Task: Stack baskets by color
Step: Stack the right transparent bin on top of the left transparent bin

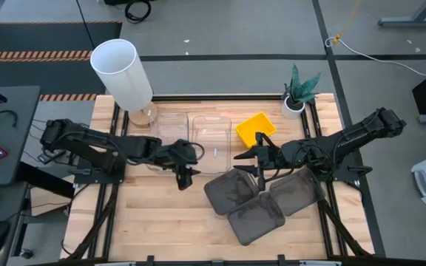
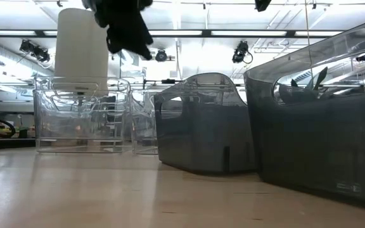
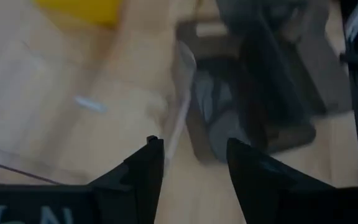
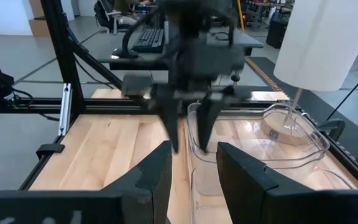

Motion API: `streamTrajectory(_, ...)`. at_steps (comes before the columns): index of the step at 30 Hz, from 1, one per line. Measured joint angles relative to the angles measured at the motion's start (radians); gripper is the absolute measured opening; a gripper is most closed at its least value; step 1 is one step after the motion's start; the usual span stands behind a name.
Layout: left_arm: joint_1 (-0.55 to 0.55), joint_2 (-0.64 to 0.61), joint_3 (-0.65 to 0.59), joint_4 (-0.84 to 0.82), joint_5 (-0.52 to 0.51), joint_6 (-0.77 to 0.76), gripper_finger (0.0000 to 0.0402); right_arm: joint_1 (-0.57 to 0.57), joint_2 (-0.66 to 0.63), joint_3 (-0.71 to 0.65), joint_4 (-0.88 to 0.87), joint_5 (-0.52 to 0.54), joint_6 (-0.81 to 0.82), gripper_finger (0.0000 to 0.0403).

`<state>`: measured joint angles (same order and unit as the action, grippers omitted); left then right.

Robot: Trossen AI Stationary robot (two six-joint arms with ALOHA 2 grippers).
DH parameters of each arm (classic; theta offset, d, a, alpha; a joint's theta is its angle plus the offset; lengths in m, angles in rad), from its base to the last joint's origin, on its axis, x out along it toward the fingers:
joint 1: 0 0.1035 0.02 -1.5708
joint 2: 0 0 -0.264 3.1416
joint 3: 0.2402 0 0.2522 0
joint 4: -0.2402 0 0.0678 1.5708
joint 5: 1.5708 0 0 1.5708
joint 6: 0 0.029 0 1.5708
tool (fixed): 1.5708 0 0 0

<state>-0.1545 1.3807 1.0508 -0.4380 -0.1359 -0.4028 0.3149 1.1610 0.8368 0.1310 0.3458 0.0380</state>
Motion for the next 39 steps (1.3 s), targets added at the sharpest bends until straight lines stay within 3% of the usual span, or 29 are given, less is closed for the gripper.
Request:
streamTrajectory(6,-0.004,0.117,0.079,-0.051,0.087,-0.031,0.0182,0.000,0.000,0.000,0.003,0.001,-0.007,0.0132)
streamTrajectory(12,-0.036,0.237,0.232,-0.166,0.092,0.035,0.0179,0.000,0.000,0.000,-0.001,0.001,-0.007,0.0132)
streamTrajectory(19,-0.060,0.330,0.317,-0.174,0.087,0.110,0.0176,0.001,-0.004,0.000,-0.029,0.018,-0.008,0.0132)
streamTrajectory(30,-0.058,0.395,0.317,-0.129,-0.121,0.327,0.0176,0.014,-0.022,0.000,-0.045,0.046,-0.023,0.0132)
streamTrajectory(39,-0.017,0.416,0.317,-0.148,-0.109,0.336,0.0176,0.016,-0.022,0.000,-0.052,0.046,-0.006,0.0132)
